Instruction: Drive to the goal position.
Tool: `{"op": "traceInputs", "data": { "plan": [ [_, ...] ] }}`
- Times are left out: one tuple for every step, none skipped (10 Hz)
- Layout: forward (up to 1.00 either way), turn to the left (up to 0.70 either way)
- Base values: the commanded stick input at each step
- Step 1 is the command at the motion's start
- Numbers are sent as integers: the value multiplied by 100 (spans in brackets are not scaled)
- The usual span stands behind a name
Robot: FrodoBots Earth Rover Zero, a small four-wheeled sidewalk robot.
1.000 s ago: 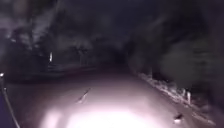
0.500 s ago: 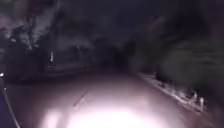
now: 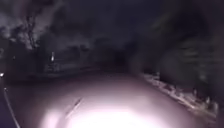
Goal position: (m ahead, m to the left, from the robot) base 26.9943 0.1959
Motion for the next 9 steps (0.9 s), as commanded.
{"op": "traceInputs", "data": {
  "plan": [
    [50,0],
    [50,0],
    [50,0],
    [50,0],
    [50,0],
    [50,0],
    [50,0],
    [50,0],
    [50,0]
  ]
}}
